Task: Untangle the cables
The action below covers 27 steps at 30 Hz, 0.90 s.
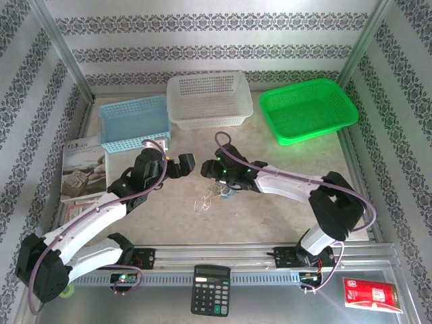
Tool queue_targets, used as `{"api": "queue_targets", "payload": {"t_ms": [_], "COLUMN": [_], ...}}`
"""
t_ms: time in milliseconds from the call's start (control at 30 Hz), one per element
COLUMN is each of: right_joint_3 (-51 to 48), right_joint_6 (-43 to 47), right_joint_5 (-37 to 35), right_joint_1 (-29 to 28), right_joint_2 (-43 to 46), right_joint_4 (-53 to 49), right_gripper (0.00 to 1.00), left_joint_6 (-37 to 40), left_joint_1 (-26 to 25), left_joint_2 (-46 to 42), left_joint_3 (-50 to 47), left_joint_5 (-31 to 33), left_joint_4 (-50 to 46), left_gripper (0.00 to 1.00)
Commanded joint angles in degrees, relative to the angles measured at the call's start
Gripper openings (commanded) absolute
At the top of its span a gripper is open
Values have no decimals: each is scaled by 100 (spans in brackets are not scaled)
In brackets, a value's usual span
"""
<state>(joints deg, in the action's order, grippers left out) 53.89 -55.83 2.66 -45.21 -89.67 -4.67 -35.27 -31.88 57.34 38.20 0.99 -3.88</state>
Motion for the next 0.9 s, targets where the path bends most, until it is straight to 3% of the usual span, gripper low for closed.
{"api": "queue_targets", "payload": {"t_ms": [0,267,633,867], "right_joint_3": [-212,-1096,-2644,-2734], "right_joint_6": [298,623,-44,-110], "right_joint_5": [-129,-481,-765,-675], "right_joint_1": [214,541,503,542], "right_joint_2": [709,1491,2373,2145], "right_joint_4": [-49,-549,-206,78], "right_gripper": [63,52,34,27], "left_joint_6": [-197,-130,-223,-200], "left_joint_1": [-52,-47,-50,-47], "left_joint_2": [-130,317,901,1045], "left_joint_3": [-147,-34,82,205], "left_joint_5": [303,-28,-567,-621], "left_joint_4": [-126,-95,-10,13], "left_gripper": [100,100,100,100]}}
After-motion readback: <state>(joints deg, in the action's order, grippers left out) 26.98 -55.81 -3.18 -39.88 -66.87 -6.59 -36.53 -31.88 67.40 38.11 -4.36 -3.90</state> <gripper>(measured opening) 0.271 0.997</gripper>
